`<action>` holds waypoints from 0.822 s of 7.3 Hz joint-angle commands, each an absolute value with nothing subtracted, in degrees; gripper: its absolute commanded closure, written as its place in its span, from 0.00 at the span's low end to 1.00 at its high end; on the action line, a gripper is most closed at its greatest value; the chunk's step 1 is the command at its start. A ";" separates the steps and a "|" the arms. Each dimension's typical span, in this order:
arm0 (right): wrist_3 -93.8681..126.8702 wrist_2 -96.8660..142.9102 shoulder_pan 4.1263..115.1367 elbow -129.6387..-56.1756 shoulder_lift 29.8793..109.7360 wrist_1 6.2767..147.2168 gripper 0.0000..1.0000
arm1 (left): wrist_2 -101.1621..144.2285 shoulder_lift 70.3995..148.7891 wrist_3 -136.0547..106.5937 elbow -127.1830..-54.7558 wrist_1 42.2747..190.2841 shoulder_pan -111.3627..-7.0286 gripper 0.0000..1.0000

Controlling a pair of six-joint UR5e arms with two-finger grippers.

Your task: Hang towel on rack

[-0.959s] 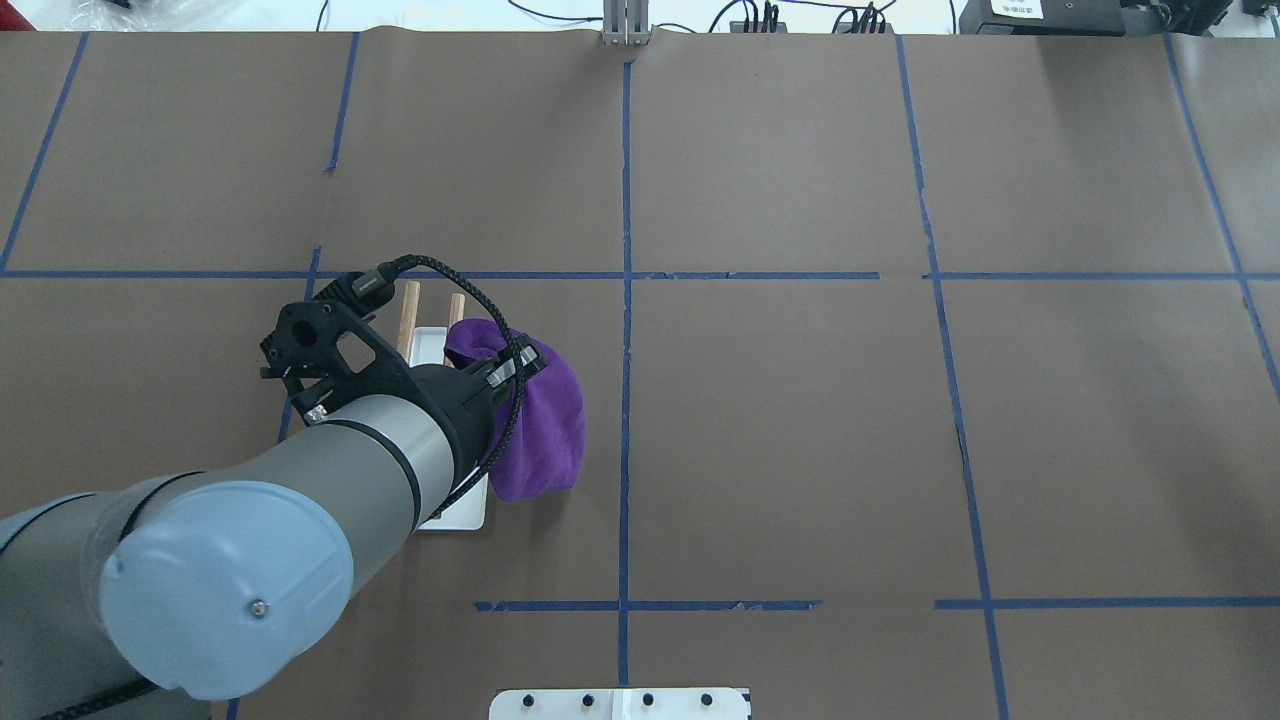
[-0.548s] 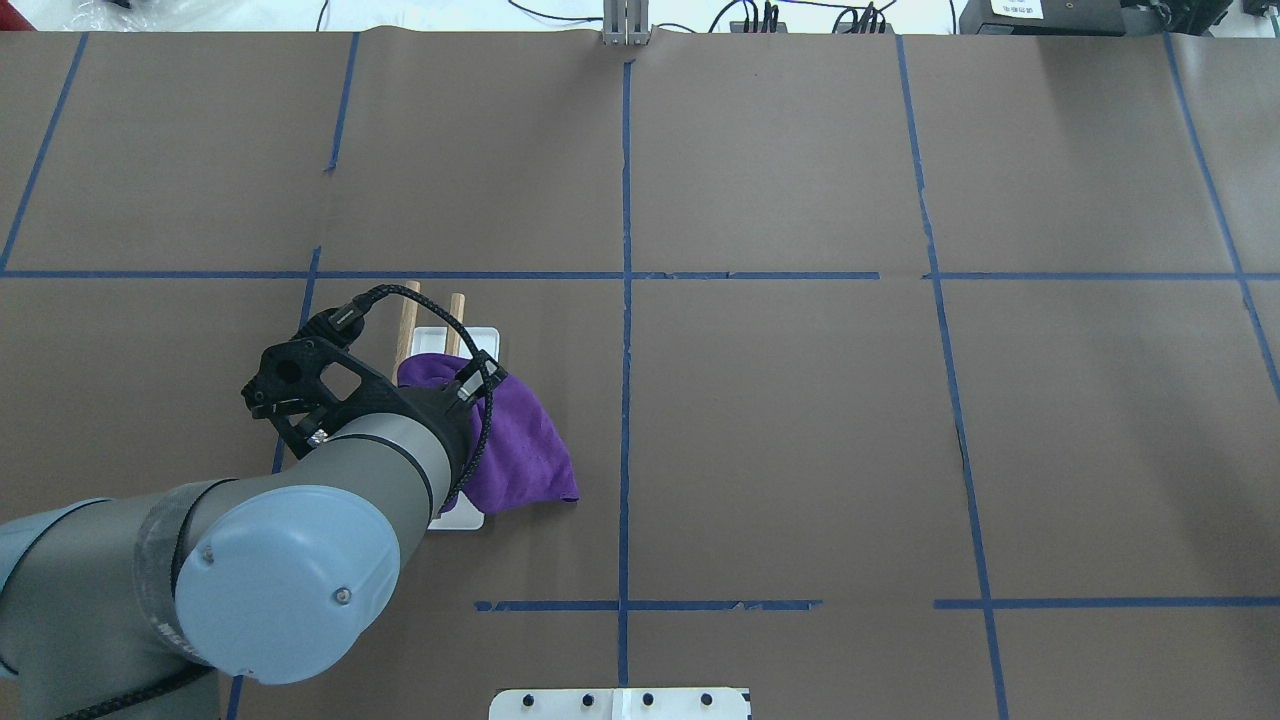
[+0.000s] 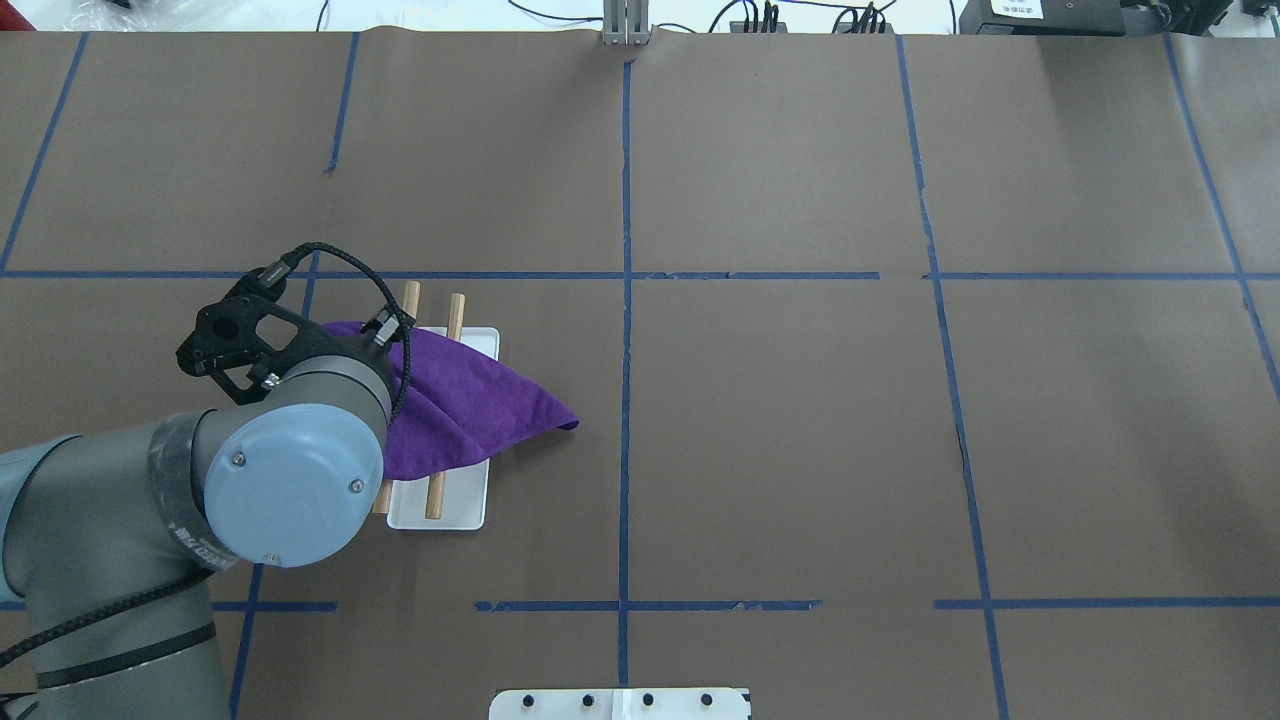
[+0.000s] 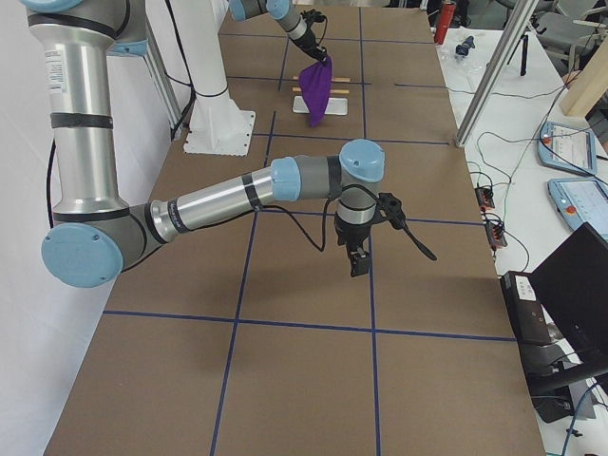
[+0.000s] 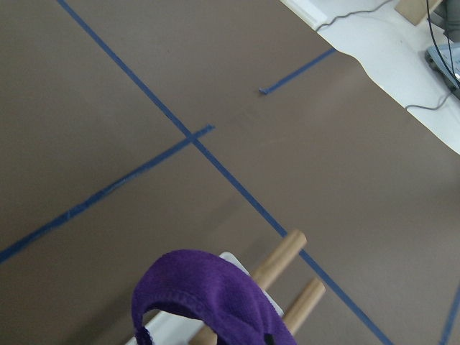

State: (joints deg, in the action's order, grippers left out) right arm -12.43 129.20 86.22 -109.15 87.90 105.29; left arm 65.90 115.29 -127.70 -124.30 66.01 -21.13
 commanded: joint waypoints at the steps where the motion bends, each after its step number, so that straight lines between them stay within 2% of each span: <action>1: -12.30 129.20 86.22 -109.60 87.19 105.29 0.00 | 65.92 114.78 -127.71 -119.38 66.09 -22.42 1.00; 2: -12.39 129.20 86.22 -109.60 86.84 105.29 0.00 | 66.00 115.39 -127.36 -116.57 66.44 -22.15 1.00; 4: -12.65 129.20 86.22 -109.60 86.49 105.21 0.00 | 66.00 114.70 -126.04 -115.84 66.71 -22.41 1.00; 5: -12.74 129.20 86.22 -109.69 86.48 105.29 0.00 | 66.27 115.13 -121.34 -116.45 66.71 -22.76 0.76; 6: -12.74 129.20 86.22 -109.69 86.40 105.29 0.00 | 69.49 114.70 -115.63 -117.76 66.71 -24.24 0.01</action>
